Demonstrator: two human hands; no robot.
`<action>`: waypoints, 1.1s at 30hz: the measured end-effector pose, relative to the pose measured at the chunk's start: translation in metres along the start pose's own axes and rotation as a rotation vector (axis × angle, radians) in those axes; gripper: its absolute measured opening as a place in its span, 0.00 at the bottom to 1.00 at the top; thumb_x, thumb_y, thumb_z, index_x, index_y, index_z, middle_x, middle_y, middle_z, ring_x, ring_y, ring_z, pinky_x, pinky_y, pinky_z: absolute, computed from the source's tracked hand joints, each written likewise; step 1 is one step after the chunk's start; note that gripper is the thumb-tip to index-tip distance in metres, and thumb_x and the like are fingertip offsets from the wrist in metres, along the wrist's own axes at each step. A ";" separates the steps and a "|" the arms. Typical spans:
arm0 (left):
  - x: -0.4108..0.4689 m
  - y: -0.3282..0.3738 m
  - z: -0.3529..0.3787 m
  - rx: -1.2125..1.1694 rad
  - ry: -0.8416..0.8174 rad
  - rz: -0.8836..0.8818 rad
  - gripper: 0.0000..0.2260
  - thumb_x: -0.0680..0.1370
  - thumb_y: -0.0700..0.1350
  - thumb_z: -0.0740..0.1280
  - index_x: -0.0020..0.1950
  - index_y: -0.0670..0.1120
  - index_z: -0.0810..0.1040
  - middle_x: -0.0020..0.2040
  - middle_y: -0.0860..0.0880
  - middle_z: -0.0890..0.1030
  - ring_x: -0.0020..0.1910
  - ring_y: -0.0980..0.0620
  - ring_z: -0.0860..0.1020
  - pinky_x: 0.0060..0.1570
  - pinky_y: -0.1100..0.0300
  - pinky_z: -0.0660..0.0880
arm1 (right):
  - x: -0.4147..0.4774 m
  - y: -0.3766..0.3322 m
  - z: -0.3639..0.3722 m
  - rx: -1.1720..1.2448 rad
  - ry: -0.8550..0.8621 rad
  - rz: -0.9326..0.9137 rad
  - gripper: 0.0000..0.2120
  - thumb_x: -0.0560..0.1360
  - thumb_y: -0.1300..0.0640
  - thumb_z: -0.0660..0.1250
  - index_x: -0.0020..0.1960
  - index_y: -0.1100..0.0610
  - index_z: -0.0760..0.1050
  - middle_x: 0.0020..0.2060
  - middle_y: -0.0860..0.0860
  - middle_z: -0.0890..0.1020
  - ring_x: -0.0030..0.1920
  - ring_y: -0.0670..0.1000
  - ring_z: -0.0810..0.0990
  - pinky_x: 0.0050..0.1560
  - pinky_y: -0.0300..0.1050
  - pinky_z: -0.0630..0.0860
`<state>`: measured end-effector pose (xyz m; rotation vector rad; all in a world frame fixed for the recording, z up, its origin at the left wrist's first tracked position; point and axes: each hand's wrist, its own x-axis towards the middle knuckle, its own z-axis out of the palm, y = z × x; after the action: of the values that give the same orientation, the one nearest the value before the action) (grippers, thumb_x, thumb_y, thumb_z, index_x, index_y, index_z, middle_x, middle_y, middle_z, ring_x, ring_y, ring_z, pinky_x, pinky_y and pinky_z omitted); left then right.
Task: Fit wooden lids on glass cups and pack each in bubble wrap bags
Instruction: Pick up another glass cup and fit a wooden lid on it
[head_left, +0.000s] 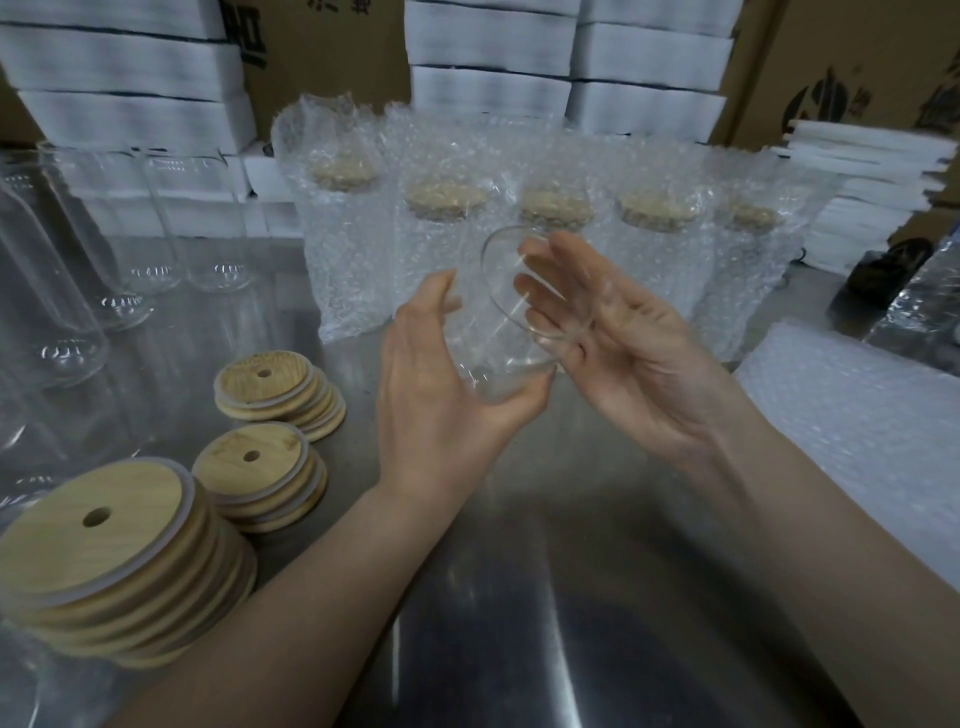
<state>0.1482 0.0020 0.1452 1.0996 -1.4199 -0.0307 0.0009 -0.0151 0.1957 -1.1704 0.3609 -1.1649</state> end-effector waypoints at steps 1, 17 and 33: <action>0.000 0.000 0.000 -0.003 -0.004 -0.011 0.40 0.65 0.60 0.74 0.70 0.44 0.65 0.58 0.50 0.75 0.57 0.50 0.76 0.55 0.53 0.76 | 0.000 0.000 0.001 -0.048 0.005 -0.005 0.21 0.72 0.56 0.68 0.65 0.54 0.75 0.64 0.49 0.79 0.69 0.51 0.73 0.71 0.45 0.68; 0.000 -0.003 0.001 0.241 -0.108 0.151 0.42 0.64 0.51 0.79 0.72 0.50 0.61 0.64 0.44 0.77 0.62 0.43 0.76 0.60 0.44 0.73 | -0.005 0.004 0.010 -0.387 0.315 -0.156 0.25 0.60 0.57 0.80 0.51 0.54 0.69 0.48 0.46 0.82 0.52 0.47 0.83 0.58 0.51 0.80; 0.000 -0.002 0.002 0.202 -0.100 0.223 0.40 0.65 0.52 0.78 0.71 0.50 0.61 0.61 0.43 0.78 0.59 0.43 0.77 0.57 0.43 0.75 | -0.004 -0.001 0.001 -0.175 0.385 -0.090 0.04 0.79 0.55 0.64 0.47 0.55 0.73 0.45 0.52 0.85 0.49 0.53 0.84 0.56 0.53 0.80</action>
<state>0.1477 -0.0009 0.1436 1.1091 -1.6559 0.2242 -0.0002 -0.0113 0.1958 -1.1179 0.7210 -1.4642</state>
